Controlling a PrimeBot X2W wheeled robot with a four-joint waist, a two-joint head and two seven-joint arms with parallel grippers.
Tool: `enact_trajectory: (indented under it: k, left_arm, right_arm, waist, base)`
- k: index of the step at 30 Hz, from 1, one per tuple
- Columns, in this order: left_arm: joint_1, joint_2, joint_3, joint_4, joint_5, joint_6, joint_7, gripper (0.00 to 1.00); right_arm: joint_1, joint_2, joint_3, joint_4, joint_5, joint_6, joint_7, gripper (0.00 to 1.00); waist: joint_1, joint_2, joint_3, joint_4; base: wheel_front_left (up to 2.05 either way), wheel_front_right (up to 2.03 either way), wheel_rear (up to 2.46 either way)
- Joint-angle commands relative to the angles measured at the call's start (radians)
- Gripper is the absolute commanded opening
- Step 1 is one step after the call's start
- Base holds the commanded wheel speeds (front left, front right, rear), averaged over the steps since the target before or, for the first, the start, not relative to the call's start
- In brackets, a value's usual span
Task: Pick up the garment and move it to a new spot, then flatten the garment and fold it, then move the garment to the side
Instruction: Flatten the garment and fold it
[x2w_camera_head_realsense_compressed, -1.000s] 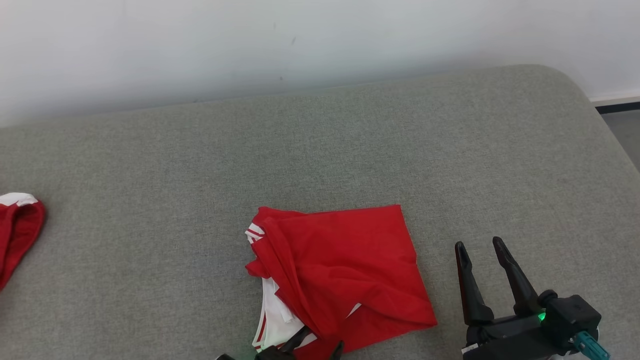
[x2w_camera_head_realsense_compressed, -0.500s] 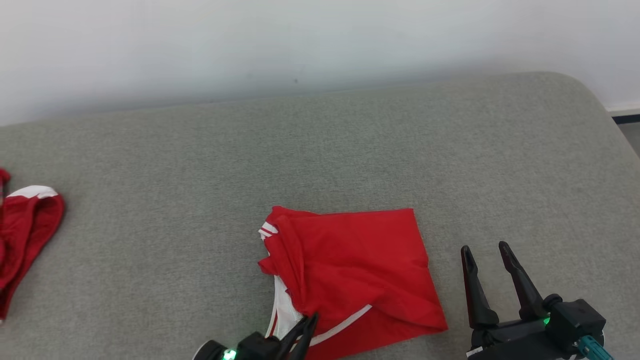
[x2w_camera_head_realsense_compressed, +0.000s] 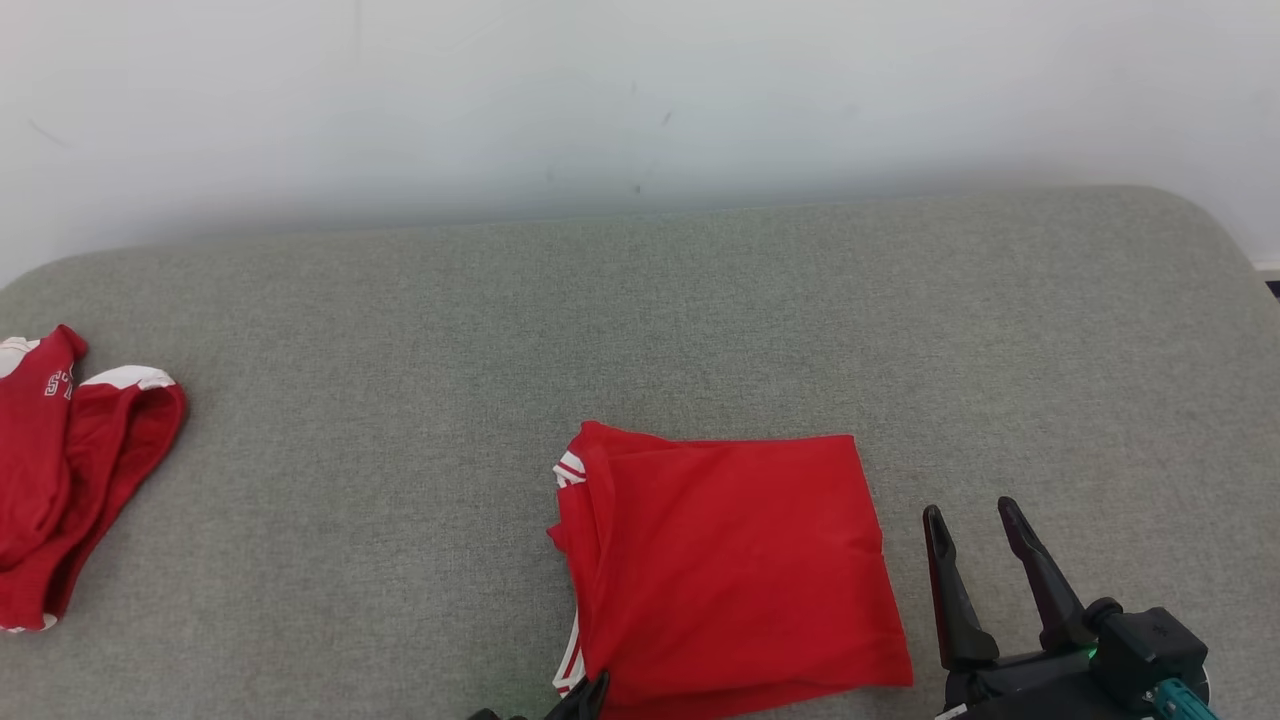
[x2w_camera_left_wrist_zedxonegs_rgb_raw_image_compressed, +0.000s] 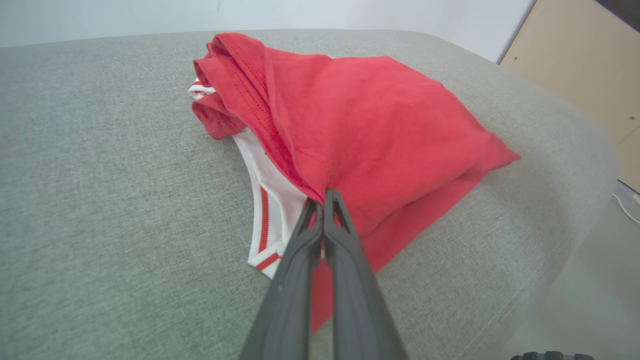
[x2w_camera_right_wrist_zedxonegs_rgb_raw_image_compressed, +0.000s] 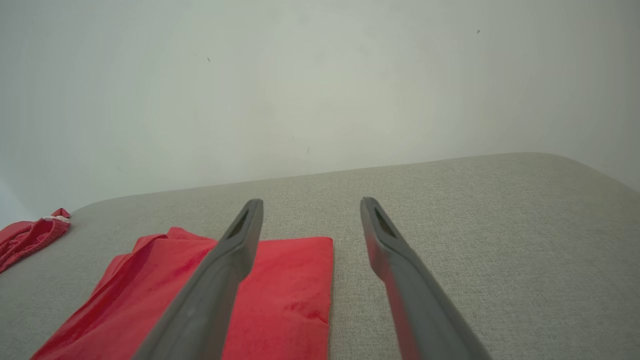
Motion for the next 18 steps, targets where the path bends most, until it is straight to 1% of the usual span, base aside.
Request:
enact_trajectory:
  k: [1, 2, 3, 4, 7, 10, 18]
  left_arm:
    - [0.015, -0.002, 0.005, 0.013, -0.004, 0.002, -0.004, 0.0]
    - [0.018, -0.006, 0.006, 0.019, -0.001, 0.002, -0.004, 0.17]
    - [0.02, -0.01, 0.006, 0.024, -0.002, 0.002, -0.004, 0.54]
    - [0.022, -0.012, 0.008, 0.03, -0.001, 0.002, -0.004, 1.0]
    - [0.024, -0.018, 0.034, 0.034, 0.005, 0.002, -0.004, 1.0]
    - [0.046, -0.026, 0.089, -0.001, 0.013, 0.008, -0.004, 1.0]
    - [0.089, -0.023, 0.26, -0.138, 0.053, 0.027, -0.004, 1.0]
  right_arm:
    - [0.004, -0.005, 0.002, 0.001, 0.004, -0.002, 0.0, 1.0]
    - [0.005, -0.006, 0.003, 0.003, 0.005, -0.002, 0.0, 1.0]
    - [0.005, -0.007, 0.004, 0.005, 0.006, -0.002, 0.0, 1.0]
    - [0.007, -0.009, 0.005, 0.007, 0.005, -0.002, 0.0, 1.0]
    - [0.011, -0.011, 0.003, 0.01, 0.006, -0.002, 0.0, 1.0]
    - [0.016, -0.014, -0.007, 0.007, 0.003, -0.002, 0.0, 1.0]
    - [0.017, -0.008, -0.013, -0.011, -0.009, -0.002, 0.0, 1.0]
  waist:
    - [0.0, 0.0, -0.003, -0.002]
    - [0.0, 0.0, -0.004, -0.003]
    - [0.0, 0.0, -0.006, -0.004]
    - [0.0, 0.0, -0.008, -0.005]
    - [0.0, 0.0, -0.015, -0.006]
    - [0.0, 0.0, -0.025, 0.003]
    - [0.0, 0.0, -0.04, 0.033]
  base:
    - [0.0, 0.0, 0.0]
    - [0.0, 0.0, 0.0]
    - [0.0, 0.0, 0.0]
    - [0.0, 0.0, 0.0]
    - [0.0, 0.0, 0.0]
    - [0.0, 0.0, 0.0]
    - [0.0, 0.0, 0.0]
